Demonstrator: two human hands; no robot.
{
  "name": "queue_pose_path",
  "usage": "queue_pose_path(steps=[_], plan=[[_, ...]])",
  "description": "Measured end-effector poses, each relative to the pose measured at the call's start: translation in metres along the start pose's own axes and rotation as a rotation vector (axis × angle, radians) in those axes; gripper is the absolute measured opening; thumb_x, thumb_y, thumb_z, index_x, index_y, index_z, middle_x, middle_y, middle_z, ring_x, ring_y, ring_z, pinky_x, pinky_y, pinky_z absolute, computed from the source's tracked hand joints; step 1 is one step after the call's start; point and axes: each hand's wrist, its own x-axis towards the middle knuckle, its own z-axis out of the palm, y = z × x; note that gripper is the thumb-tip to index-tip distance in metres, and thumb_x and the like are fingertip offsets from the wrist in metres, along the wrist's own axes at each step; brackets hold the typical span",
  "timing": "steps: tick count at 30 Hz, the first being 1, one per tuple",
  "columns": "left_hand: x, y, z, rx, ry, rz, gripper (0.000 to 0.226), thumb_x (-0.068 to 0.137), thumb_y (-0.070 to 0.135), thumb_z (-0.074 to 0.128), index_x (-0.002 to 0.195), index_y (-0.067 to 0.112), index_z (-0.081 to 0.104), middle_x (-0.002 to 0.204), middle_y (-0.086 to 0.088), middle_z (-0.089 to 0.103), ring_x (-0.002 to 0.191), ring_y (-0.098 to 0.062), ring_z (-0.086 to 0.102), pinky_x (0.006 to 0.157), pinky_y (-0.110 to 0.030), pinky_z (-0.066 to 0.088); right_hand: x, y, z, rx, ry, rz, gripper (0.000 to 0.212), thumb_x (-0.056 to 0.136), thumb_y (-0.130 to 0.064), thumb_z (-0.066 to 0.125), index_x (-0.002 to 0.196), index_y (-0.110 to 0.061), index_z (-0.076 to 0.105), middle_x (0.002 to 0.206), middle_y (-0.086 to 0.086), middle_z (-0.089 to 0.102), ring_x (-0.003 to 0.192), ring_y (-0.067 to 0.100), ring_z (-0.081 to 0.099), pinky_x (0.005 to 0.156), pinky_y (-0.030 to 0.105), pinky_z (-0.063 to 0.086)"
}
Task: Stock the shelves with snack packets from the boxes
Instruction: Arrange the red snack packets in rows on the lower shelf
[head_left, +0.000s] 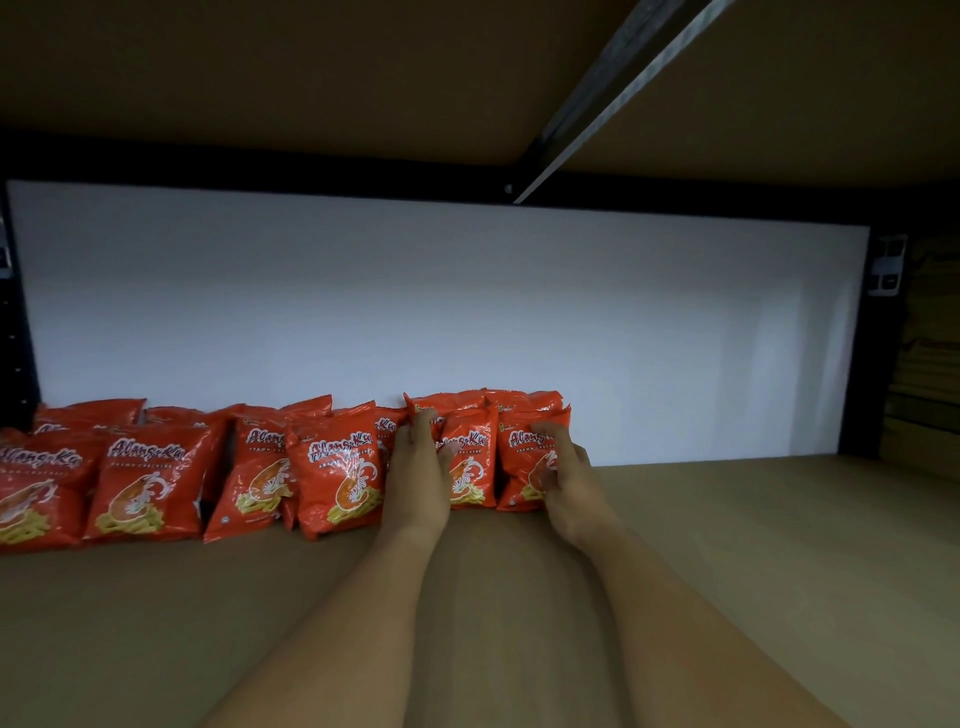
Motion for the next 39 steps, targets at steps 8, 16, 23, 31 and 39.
queue_pose_path(steps=[8,16,23,31,39], plan=[[-0.006,0.008,-0.007,0.19,0.031,0.082,0.058,0.102,0.033,0.053,0.153,0.017,0.032,0.15,-0.009,0.037,0.139,-0.028,0.032,0.111,-0.039,0.037,-0.004,-0.001,0.0,0.017,0.046,-0.027,0.049,0.099,-0.018,0.054,0.137,-0.044,0.037,0.151,0.008,0.027,0.136,0.03,0.038,0.109,0.046,0.041],[-0.02,-0.001,-0.051,0.629,0.161,0.021,0.076,0.092,0.043,0.063,0.155,0.025,0.025,0.16,-0.015,0.018,0.145,-0.037,0.016,0.112,-0.051,0.025,-0.019,-0.01,-0.006,-0.131,0.012,-0.05,0.072,0.088,-0.03,0.072,0.145,-0.044,0.03,0.158,0.003,0.014,0.144,0.031,0.02,0.114,0.048,0.032],[-0.029,-0.013,-0.072,0.635,0.032,-0.066,0.1,0.086,0.042,0.072,0.157,0.03,0.002,0.161,-0.02,-0.009,0.148,-0.041,-0.005,0.113,-0.057,0.024,-0.024,-0.012,-0.004,-0.358,0.009,-0.056,0.074,0.091,-0.037,0.066,0.15,-0.044,0.022,0.158,0.009,0.012,0.143,0.033,0.017,0.115,0.05,0.029],[-0.017,-0.04,-0.079,0.564,-0.123,0.2,0.086,0.085,0.034,0.076,0.155,0.017,0.029,0.161,-0.013,0.02,0.149,-0.034,0.003,0.118,-0.049,0.025,-0.021,-0.012,0.001,-0.461,0.013,-0.062,0.07,0.093,-0.038,0.063,0.151,-0.042,0.024,0.157,0.013,0.013,0.139,0.034,0.022,0.113,0.048,0.029],[-0.007,-0.06,-0.075,0.609,-0.241,0.236,0.097,0.096,0.041,0.059,0.154,0.023,-0.017,0.159,-0.003,-0.031,0.143,-0.029,-0.038,0.118,-0.047,-0.015,-0.012,-0.008,0.004,-0.46,-0.02,-0.026,0.082,0.096,-0.036,0.06,0.156,-0.037,0.004,0.16,0.014,0.004,0.143,0.036,0.02,0.115,0.049,0.028]])
